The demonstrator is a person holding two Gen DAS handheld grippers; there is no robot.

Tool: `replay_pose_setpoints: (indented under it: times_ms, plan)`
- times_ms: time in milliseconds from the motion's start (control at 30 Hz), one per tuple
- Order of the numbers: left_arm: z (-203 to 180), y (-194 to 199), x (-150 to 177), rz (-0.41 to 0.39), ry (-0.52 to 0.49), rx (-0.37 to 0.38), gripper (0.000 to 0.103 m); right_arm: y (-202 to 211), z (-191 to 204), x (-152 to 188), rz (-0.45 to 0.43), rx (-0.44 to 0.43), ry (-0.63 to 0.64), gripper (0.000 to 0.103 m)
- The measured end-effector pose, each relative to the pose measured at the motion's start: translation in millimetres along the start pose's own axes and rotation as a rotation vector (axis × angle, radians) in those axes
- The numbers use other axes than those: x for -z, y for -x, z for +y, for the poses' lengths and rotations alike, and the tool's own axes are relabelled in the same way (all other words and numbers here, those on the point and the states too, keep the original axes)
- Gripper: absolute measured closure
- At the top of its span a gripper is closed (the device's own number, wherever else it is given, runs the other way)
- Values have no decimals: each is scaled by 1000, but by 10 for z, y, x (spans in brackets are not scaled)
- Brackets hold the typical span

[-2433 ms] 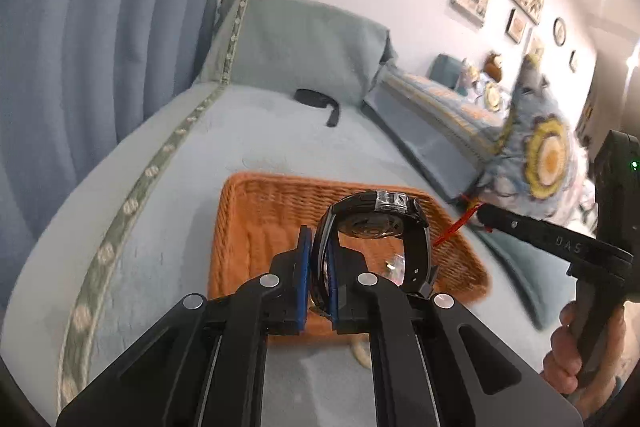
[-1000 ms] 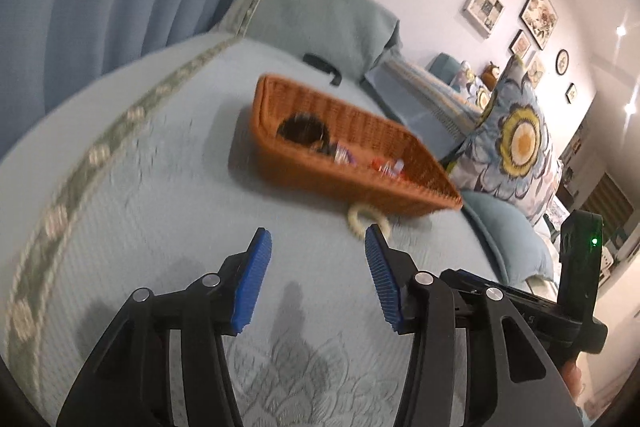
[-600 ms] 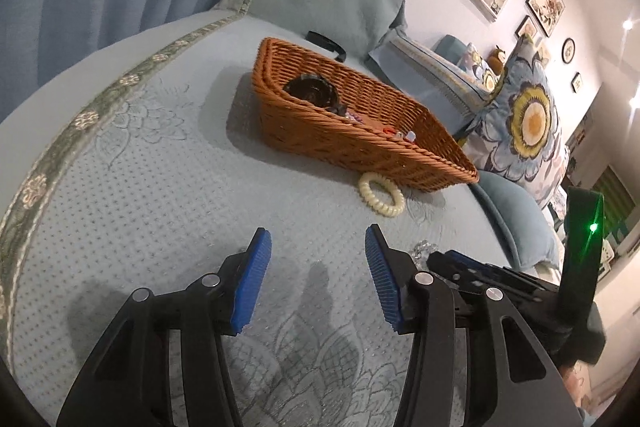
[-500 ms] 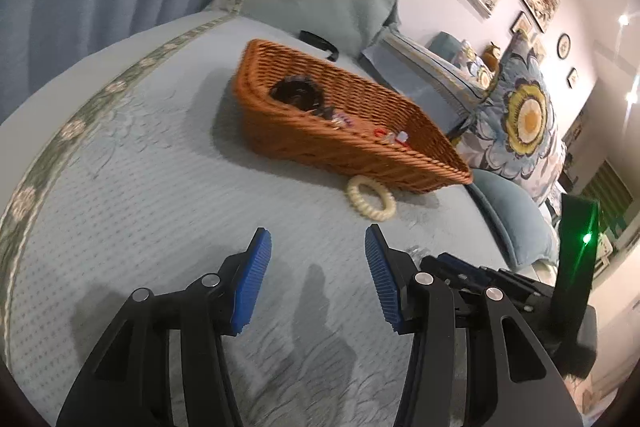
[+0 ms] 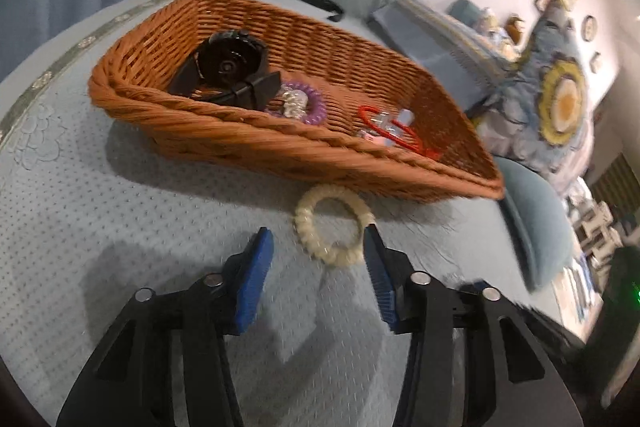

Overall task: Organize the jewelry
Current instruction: 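Grasp the cream coil hair tie with the left gripper while the right grasps the silver chain bracelet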

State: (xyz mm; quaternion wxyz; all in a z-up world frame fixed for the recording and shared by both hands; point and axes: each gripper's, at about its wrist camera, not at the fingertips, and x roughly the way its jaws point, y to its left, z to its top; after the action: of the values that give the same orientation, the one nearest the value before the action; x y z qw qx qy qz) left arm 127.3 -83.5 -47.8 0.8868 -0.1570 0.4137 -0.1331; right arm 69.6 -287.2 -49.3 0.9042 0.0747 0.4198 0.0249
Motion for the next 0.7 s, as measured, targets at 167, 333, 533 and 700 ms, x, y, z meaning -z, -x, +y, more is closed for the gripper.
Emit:
replay_pose_setpoints:
  times_ms: [167,333,533,700]
  plan:
    - [-96,-116,-29,7,-49,-122,81,15,58,6,-2,-10,22,85]
    - [-12,11,43,29,-91,-115,94,114,-10,83,16,-85,14,84]
    - [191,347,332,-7,-96,-87,94,379,-25,260,-6,-135,11,83]
    - [231,384,388,-14,-82,-67,94,220,-49,158,36,-107,-22,83]
